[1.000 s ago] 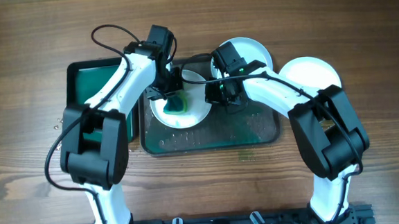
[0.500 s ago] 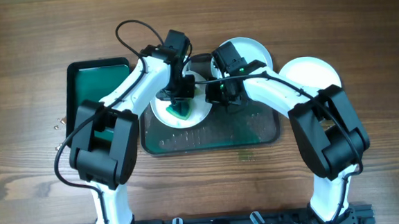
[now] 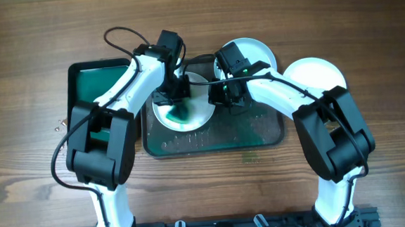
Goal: Clean dirty plates on tray and stack at the side
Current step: 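Scrub the bottom plate with the sponge in the left gripper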
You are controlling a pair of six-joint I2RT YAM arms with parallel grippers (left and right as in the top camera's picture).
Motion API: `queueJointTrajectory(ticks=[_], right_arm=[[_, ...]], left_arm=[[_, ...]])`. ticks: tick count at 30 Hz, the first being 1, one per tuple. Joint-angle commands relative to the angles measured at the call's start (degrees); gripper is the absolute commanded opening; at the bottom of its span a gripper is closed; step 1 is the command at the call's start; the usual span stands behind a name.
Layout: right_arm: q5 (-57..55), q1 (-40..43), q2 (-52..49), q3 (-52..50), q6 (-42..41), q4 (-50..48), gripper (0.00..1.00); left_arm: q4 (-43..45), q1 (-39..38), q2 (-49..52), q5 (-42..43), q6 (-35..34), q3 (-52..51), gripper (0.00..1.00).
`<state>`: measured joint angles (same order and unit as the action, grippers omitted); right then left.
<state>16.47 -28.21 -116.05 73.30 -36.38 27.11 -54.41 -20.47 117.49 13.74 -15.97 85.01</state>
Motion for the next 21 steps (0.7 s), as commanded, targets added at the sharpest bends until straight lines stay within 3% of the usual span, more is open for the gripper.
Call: queueJointTrajectory(ticks=[1, 6, 9, 11, 17, 21], right_arm=[[1.4, 0.0, -0.9, 0.9, 0.0, -0.3, 0.04], [1.6, 0.0, -0.9, 0.9, 0.3, -0.3, 0.04], [1.6, 0.0, -0.9, 0.9, 0.3, -0.3, 0.04], [1.6, 0.0, -0.9, 0.9, 0.4, -0.3, 0.04], [1.4, 0.0, -0.9, 0.9, 0.3, -0.5, 0.04], [1.6, 0.0, -0.9, 0.9, 0.2, -0.7, 0.04]], left_arm=[[2.3, -0.6, 1.0, 10.5, 4.9, 0.0, 0.04], [8.9, -0.3, 1.0, -15.3, -5.2, 0.0, 0.04], [11.1, -0.1, 1.0, -28.0, -8.8, 0.0, 0.04], [10.7, -0.1, 1.0, -32.0, -10.9, 0.0, 0.04], [-5.2, -0.4, 1.0, -20.7, -10.6, 0.0, 0.04], [-9.3, -0.4, 1.0, -2.8, 3.8, 0.0, 0.04]])
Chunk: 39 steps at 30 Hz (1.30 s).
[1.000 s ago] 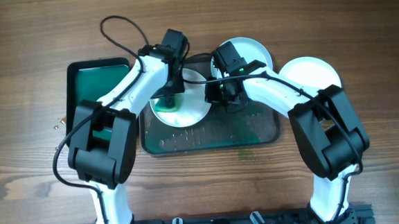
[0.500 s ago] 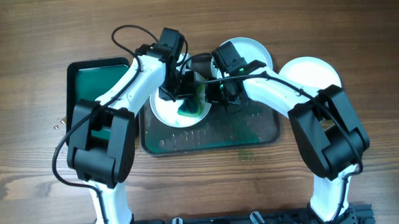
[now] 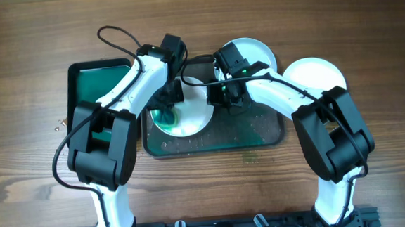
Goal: Clean dirty plates on tray and stack at the side
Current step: 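Scrub the bottom plate with the sponge in the left gripper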
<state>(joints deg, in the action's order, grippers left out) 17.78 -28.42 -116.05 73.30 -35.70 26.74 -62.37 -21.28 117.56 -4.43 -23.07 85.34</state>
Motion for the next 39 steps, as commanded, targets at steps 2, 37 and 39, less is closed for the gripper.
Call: queueJointTrajectory(ticks=[2, 37, 39], right_arm=[[0.3, 0.3, -0.9, 0.9, -0.4, -0.3, 0.04], [0.3, 0.3, -0.9, 0.9, -0.3, -0.6, 0.04], [0.3, 0.3, -0.9, 0.9, -0.3, -0.6, 0.04]], left_arm=[[-1.0, 0.4, 1.0, 21.7, 14.9, -0.4, 0.04], [12.8, 0.7, 1.0, 23.8, 16.2, -0.4, 0.04], [16.6, 0.9, 1.0, 14.9, 11.2, -0.4, 0.04]])
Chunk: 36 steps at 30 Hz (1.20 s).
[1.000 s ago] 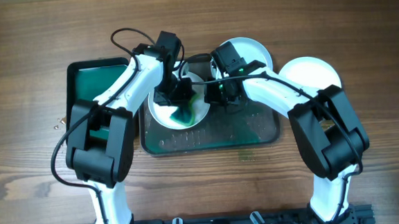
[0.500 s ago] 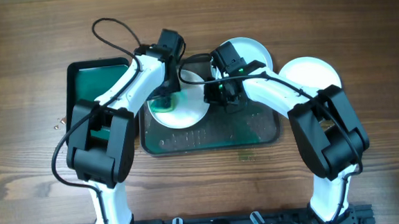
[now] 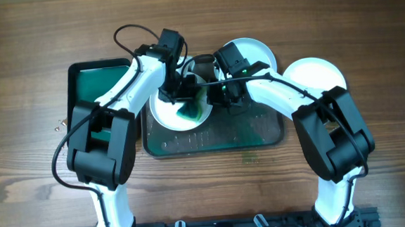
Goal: Clean dirty plates on tray and stack at the side
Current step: 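Scrub the bottom plate with the sponge in the left gripper, then lift the scrubbed plate off the tray with the right gripper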
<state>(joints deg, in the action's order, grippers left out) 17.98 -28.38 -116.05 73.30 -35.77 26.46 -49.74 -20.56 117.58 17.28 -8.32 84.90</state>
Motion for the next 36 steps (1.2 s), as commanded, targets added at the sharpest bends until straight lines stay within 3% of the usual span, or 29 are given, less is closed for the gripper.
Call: queueJointTrajectory(ticks=[1, 4, 6, 15, 18, 23, 27, 30, 36], right_arm=[[0.1, 0.2, -0.9, 0.9, -0.3, -0.3, 0.04], [0.1, 0.2, -0.9, 0.9, -0.2, -0.3, 0.04], [0.1, 0.2, -0.9, 0.9, -0.2, -0.3, 0.04], [0.1, 0.2, -0.9, 0.9, -0.1, -0.3, 0.04], [1.9, 0.2, -0.8, 1.0, 1.4, -0.5, 0.04], [1.4, -0.1, 1.0, 2.5, 7.1, 1.7, 0.04], [-10.2, -2.6, 6.0, 3.0, 10.9, 5.3, 0.04], [-22.9, -6.1, 10.7, 3.0, 13.4, 7.3, 0.04], [-55.1, -15.5, 18.4, 3.0, 16.5, 11.6, 0.04]], left_arm=[[5.0, 0.3, 0.9, -10.2, -5.2, 0.1, 0.04], [6.8, 1.5, 0.9, -23.5, -10.8, 0.1, 0.04], [6.1, 2.9, 0.9, -28.1, -12.9, 0.1, 0.04], [-15.5, 10.4, 0.9, -18.9, -14.4, 15.0, 0.04], [-21.3, 10.6, 0.9, -15.1, -11.4, 21.9, 0.04], [-24.4, 11.4, 0.3, -16.9, -11.4, 28.1, 0.04], [-24.2, 11.9, 0.3, -23.2, -11.4, 28.0, 0.04], [-24.1, 11.9, 0.3, -23.4, -11.4, 28.0, 0.04], [-24.0, 11.9, 0.3, -23.4, -11.4, 27.9, 0.04]])
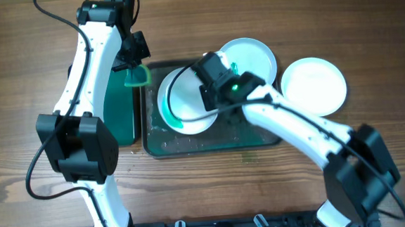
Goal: Clean dirty plates on tray and stack at the side
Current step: 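Lift the scrubbed plate off the tray with the right gripper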
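Note:
A white plate (pixel 181 108) with a green tinge along its left rim sits over the left half of the dark tray (pixel 249 135). My right gripper (pixel 205 92) is at the plate's right rim and appears shut on it, though the wrist hides the fingers. At the tray's back left corner my left gripper (pixel 135 65) is shut on a green sponge (pixel 138 76), clear of the plate. A second white plate (pixel 252 54) overlaps the tray's back right edge. A third white plate (pixel 313 85) lies on the table to the right.
A green tray (pixel 121 111) lies left of the dark tray, partly under my left arm. Crumbs and wet specks cover the dark tray's floor. The left arm's black cable loops over the back of the table.
My left gripper has left the plate with the sponge and now holds it at the tray's back left corner. The right wrist has shifted left over the plate's right side.
The left gripper held the green sponge on the plate's middle, then at its left side, then back near the middle, while the right gripper stayed at the plate's right rim. Now the sponge is off the plate and the right gripper still holds it.

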You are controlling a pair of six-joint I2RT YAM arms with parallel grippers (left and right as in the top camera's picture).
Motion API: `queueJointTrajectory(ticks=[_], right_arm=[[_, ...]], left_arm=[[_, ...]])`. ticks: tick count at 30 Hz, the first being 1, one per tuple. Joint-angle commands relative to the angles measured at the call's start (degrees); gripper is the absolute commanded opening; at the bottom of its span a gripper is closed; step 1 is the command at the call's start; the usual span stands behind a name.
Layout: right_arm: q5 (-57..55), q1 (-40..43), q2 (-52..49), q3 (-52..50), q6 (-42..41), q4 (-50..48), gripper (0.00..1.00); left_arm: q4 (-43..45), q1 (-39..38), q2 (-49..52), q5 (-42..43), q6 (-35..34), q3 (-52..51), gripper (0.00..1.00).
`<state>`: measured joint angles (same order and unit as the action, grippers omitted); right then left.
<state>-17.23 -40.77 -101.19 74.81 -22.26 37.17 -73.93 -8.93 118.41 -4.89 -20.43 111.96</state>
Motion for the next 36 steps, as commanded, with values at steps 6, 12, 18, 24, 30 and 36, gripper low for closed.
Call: queueJointTrajectory(ticks=[6, 12, 18, 24, 30, 36], right_arm=[[-42.7, -11.3, 6.6, 1.5, 9.3, 1.0, 0.04], [-57.4, -16.4, 6.7, 1.5, 12.0, 1.0, 0.05], [-60.2, -16.8, 6.7, 1.5, 14.3, -0.7, 0.04], [-61.0, -16.8, 6.7, 1.5, 15.2, -3.2, 0.04], [-56.7, -16.7, 6.7, 1.5, 15.2, -3.2, 0.04], [-43.8, -16.2, 6.7, 1.5, 13.7, 0.2, 0.04]], left_arm=[[0.2, 0.3, -0.5, -1.2, 0.7, 0.8, 0.04], [0.2, 0.3, -0.5, -1.2, 0.7, 0.8, 0.04], [0.2, 0.3, -0.5, -1.2, 0.7, 0.8, 0.04], [0.2, 0.3, -0.5, -1.2, 0.7, 0.8, 0.04], [0.2, 0.3, -0.5, -1.2, 0.7, 0.8, 0.04], [0.2, 0.3, -0.5, -1.2, 0.7, 0.8, 0.04]])
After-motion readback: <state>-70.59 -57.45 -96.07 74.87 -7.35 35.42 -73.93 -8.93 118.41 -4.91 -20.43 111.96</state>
